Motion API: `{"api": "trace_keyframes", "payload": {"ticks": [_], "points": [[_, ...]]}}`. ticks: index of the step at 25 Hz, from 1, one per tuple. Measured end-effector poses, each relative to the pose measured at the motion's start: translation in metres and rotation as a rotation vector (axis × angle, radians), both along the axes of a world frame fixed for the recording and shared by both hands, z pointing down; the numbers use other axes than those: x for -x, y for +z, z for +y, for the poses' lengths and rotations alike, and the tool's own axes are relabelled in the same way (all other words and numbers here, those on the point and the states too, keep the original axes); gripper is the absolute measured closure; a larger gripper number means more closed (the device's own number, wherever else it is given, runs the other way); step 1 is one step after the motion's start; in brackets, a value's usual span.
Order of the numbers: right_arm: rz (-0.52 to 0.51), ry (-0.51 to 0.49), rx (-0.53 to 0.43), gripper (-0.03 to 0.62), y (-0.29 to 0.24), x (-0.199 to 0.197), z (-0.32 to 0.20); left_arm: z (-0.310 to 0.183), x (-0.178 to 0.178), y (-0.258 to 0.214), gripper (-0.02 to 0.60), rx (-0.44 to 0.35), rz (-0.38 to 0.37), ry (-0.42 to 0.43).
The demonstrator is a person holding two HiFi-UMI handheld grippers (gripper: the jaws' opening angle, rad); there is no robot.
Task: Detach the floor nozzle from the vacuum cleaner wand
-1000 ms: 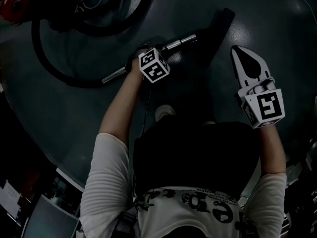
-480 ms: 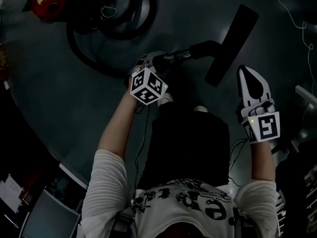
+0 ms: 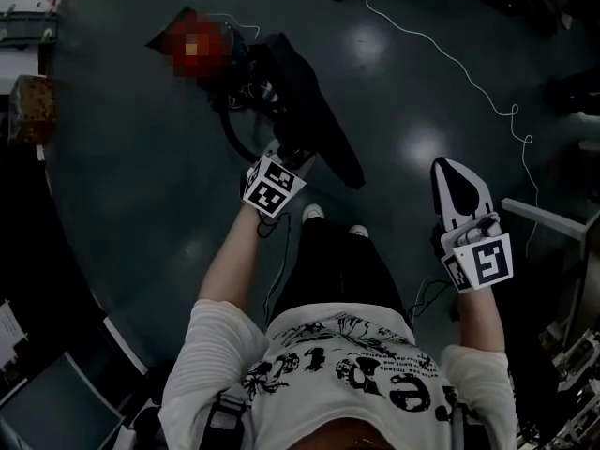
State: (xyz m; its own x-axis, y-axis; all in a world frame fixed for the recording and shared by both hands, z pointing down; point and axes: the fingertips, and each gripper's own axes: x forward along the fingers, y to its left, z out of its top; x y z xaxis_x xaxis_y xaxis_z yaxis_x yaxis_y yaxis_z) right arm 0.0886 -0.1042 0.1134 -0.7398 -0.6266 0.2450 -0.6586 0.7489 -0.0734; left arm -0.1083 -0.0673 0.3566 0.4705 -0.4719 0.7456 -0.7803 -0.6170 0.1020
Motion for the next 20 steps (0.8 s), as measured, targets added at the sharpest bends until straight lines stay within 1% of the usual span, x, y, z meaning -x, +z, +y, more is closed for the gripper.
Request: {"api": "trace_keyframes", "payload": {"ticks": [4, 6, 10, 13, 14, 17, 20], "points": [[-0.029, -0.103, -0.062, 0.599, -0.105, 0.042, 0.027, 0.014, 0.009, -0.097, 0.434, -0.04, 0.013, -0.05], [-0.037, -0.157, -0.091, 0.577, -0.151, 0.067, 0.042, 0.022, 0.012, -0.137, 0.434, -0.068, 0.006, -0.059], [-0.074, -0.271, -0.153, 0.463, -0.226, 0.11, 0.065, 0.029, 0.012, -0.203, 0.434, -0.137, -0.007, -0.058], [-0.064, -0.374, -0.184, 0.364, -0.256, 0.13, 0.085, 0.029, 0.005, -0.232, 0.433, -0.181, -0.028, -0.053], [-0.051, -0.405, -0.189, 0.346, -0.26, 0.136, 0.093, 0.03, 0.005, -0.237, 0.434, -0.186, -0.034, -0.055], [-0.035, -0.473, -0.172, 0.336, -0.27, 0.152, 0.115, 0.037, 0.013, -0.25, 0.434, -0.198, -0.027, -0.08], [-0.056, -0.533, -0.115, 0.335, -0.279, 0.162, 0.134, 0.04, 0.02, -0.256, 0.434, -0.202, -0.044, -0.098]]}}
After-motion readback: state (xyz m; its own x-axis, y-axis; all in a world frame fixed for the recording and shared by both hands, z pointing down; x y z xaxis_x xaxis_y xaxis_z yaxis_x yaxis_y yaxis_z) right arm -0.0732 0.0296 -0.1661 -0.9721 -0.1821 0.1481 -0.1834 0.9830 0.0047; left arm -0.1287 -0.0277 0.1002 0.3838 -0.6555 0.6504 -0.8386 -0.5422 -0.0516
